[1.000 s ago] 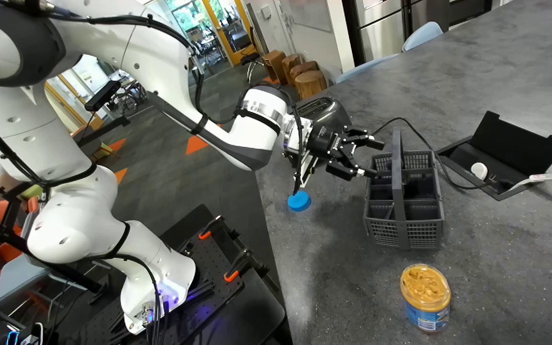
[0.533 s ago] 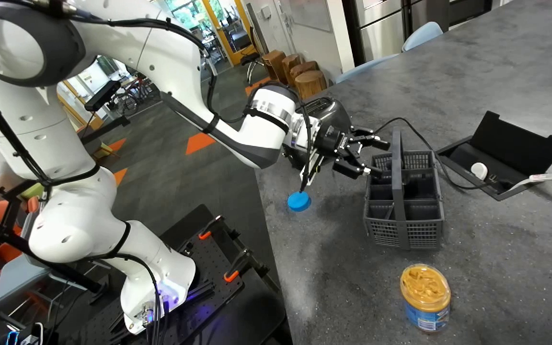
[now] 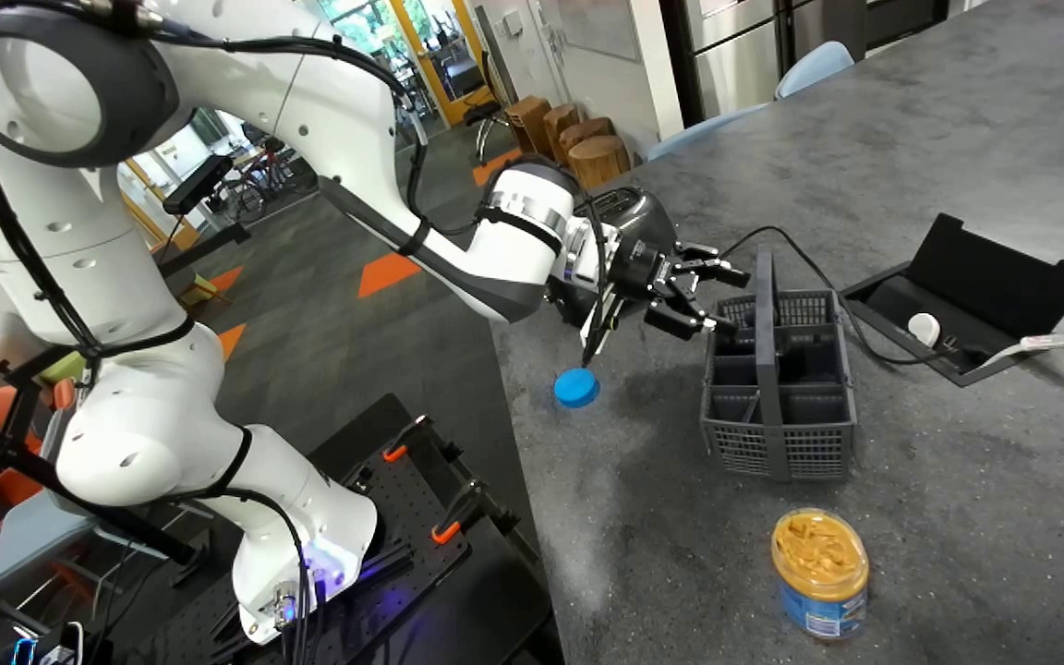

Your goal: Take the fork from the counter and put it in the cutlery holder, take the spoon from the cutlery holder and put it on the counter, then move the cutlery holder to the right

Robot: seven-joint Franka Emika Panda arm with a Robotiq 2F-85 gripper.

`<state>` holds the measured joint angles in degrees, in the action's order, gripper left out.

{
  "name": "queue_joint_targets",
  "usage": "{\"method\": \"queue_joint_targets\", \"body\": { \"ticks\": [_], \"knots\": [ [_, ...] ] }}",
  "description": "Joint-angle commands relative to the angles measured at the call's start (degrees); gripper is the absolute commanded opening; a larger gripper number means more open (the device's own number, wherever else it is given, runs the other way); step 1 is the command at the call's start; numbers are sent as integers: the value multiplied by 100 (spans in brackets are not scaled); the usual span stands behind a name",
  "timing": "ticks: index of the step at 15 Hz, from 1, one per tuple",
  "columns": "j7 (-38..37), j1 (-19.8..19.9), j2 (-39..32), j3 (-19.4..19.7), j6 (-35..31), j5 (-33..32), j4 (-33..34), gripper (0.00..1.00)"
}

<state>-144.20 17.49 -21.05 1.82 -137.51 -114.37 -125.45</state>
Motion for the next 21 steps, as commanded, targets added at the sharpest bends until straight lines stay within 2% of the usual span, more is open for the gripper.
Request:
{"method": "queue_joint_targets", "body": {
  "ticks": [1, 17, 19, 21],
  "knots": [
    [-9, -147, -112, 70, -1, 129, 113, 100],
    [-32, -259, -503, 104, 183, 892, 557, 100],
    [-40, -266, -531, 117, 217, 981, 596, 72],
    [-39, -270, -549, 127, 231, 1040, 624, 56]
  ]
}}
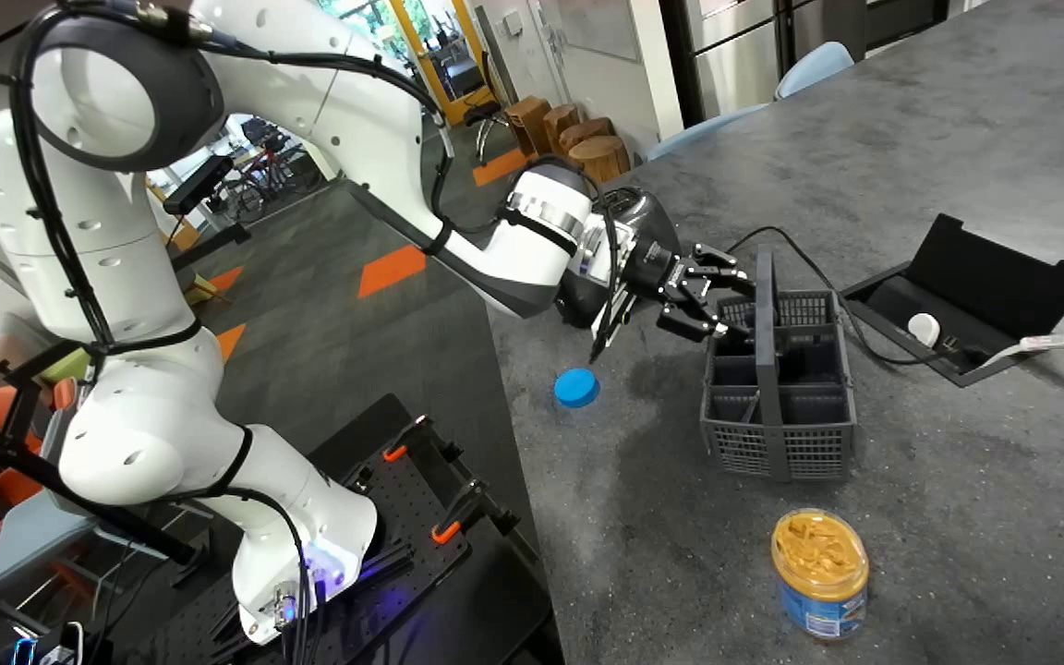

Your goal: Take the fork from the counter and put it in the cutlery holder, take the spoon from the cutlery holder and put it on the counter, then move the cutlery holder to the right

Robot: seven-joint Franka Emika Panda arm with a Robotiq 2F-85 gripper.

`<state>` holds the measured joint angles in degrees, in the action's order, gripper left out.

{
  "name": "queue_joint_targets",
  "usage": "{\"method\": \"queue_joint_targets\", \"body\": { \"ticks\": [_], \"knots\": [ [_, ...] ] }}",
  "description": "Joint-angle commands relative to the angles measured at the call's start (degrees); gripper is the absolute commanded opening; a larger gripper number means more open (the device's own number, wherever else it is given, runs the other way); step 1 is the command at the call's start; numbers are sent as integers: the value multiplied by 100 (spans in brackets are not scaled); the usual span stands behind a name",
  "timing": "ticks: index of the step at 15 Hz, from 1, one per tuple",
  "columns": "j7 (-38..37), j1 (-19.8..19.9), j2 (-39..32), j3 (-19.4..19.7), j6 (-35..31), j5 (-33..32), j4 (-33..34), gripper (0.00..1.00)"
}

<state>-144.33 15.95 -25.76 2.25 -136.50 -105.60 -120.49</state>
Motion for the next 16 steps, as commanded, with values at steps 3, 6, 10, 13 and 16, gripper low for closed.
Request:
{"method": "queue_joint_targets", "body": {
  "ticks": [3, 6, 10, 13, 16],
  "knots": [
    [-24, -130, -105, 90, 140, 218, 159, 34],
    [-24, -164, -83, 78, 149, 207, 144, 12],
    [-34, -288, -4, 58, 296, 167, 53, 0],
    [-46, -415, 21, 46, 500, 124, 9, 1],
    [-74, -563, 32, 33, 859, 90, -38, 1]
  ]
}}
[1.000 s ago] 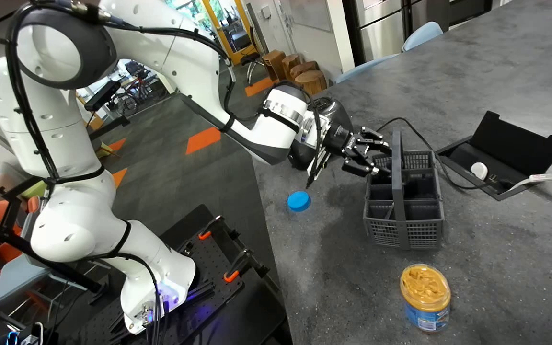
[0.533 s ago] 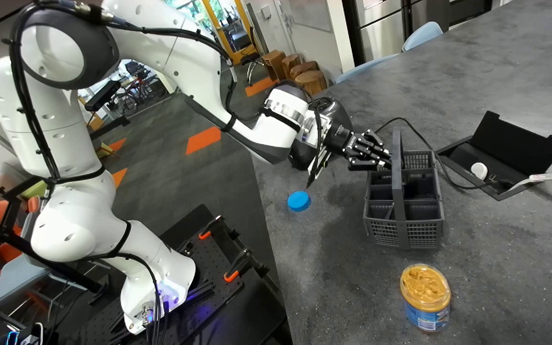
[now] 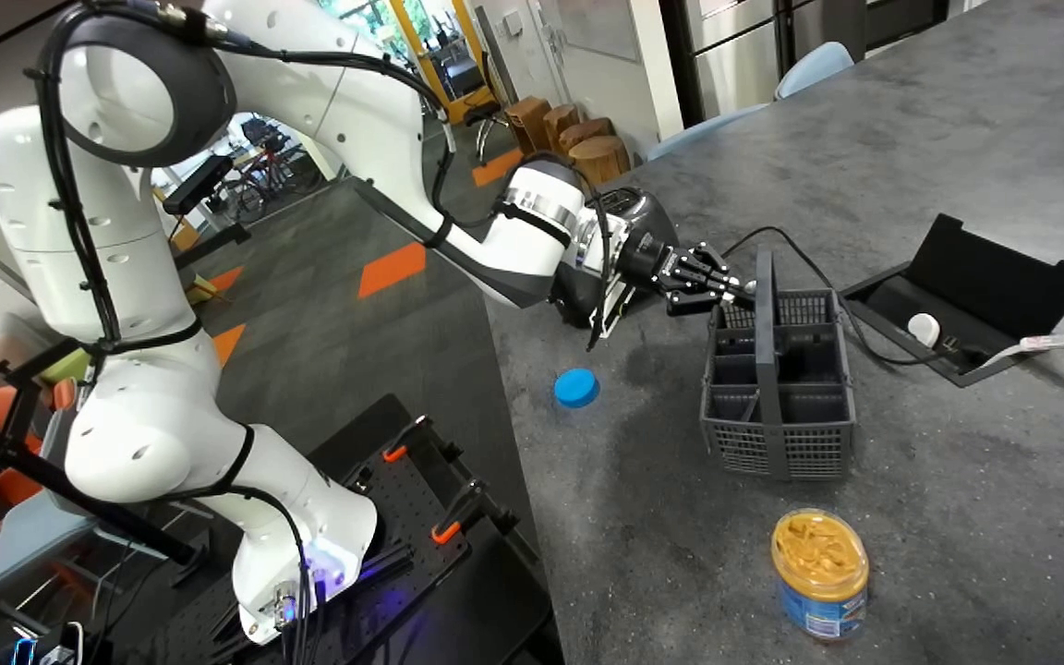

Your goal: Take the fork from the counter and put it in the cutlery holder, take the spoon from the cutlery holder and put it on the counter, then move the cutlery holder to the right

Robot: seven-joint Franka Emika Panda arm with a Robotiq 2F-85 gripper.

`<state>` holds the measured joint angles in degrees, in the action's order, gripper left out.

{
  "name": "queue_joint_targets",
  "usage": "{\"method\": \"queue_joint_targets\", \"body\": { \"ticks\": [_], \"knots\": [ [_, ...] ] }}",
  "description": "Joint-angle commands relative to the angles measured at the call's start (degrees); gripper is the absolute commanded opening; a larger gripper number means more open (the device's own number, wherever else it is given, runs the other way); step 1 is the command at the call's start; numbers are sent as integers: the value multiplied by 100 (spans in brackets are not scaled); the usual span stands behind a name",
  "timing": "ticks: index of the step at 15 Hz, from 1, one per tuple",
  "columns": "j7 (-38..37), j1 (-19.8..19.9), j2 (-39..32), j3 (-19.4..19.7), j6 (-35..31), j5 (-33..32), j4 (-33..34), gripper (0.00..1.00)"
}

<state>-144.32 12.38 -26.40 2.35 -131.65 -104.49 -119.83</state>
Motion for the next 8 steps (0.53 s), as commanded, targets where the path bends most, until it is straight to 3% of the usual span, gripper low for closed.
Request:
{"method": "queue_joint_targets", "body": {
  "ticks": [1, 8],
  "knots": [
    [-87, -258, 87, 16, 497, -42, -117, 1],
    [-35, -554, 145, -72, 1212, -4, -293, 1]
  ]
}}
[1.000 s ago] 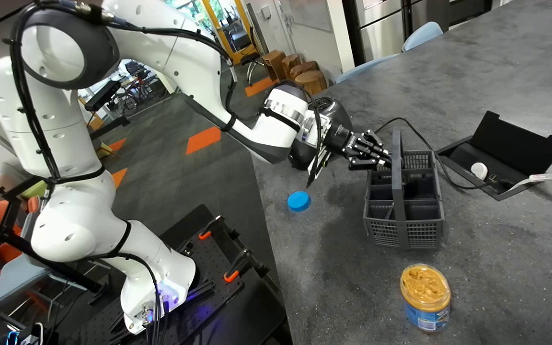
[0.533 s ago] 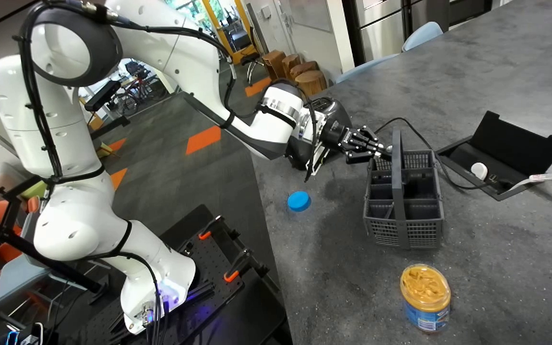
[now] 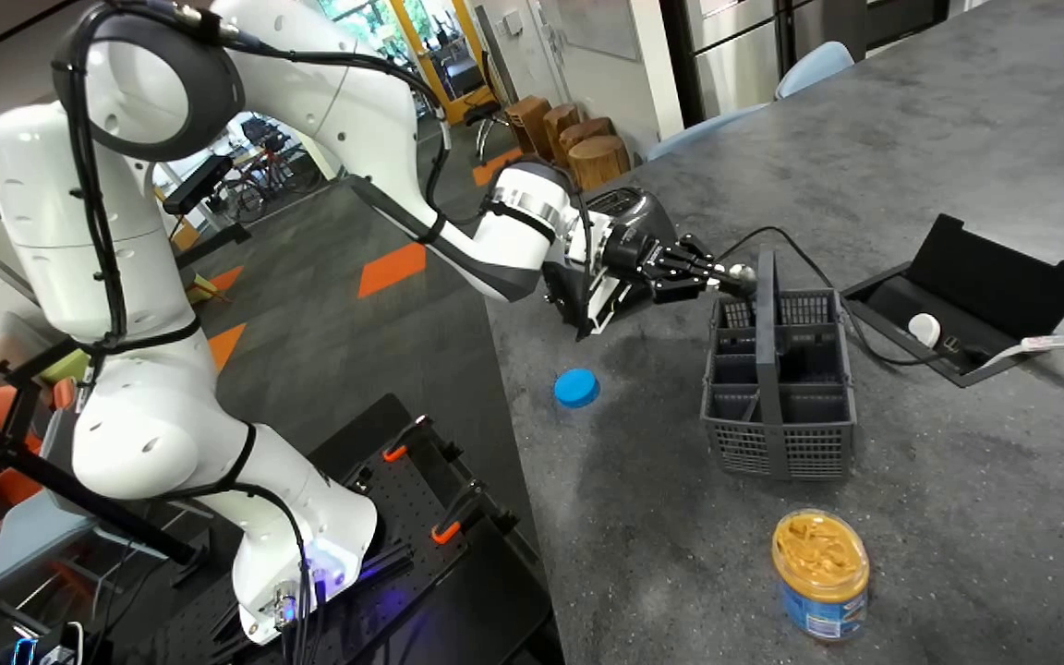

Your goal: Take the fork from the counter and put it in the cutlery holder, take the spoon from the cutlery holder and put it on the counter, then move the cutlery holder to the right

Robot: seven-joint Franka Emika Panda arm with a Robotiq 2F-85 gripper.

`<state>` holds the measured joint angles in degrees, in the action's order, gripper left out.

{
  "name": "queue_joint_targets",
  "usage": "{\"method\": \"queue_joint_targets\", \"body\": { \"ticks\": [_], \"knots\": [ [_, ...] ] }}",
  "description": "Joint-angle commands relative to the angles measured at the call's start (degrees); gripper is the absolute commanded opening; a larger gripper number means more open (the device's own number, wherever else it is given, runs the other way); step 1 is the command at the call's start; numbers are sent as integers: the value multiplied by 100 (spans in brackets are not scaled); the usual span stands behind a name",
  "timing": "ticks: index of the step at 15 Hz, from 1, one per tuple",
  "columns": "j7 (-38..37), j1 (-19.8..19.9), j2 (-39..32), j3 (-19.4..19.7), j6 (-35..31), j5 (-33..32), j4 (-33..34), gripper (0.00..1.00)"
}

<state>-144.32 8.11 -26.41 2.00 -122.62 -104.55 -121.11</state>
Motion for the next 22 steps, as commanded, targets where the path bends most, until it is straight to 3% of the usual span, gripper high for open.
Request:
{"method": "queue_joint_targets", "body": {
  "ticks": [1, 7, 13, 18, 22],
  "knots": [
    [7, -152, 179, -50, 364, 43, -201, 1],
    [308, -267, 689, -143, 576, 205, -567, 1],
    [1101, -377, 1670, -199, 544, 461, -1024, 1],
    [1466, -465, 2526, -190, 162, 370, -1366, 1],
    [1172, -453, 3134, -85, -711, 188, -1723, 1]
  ]
}}
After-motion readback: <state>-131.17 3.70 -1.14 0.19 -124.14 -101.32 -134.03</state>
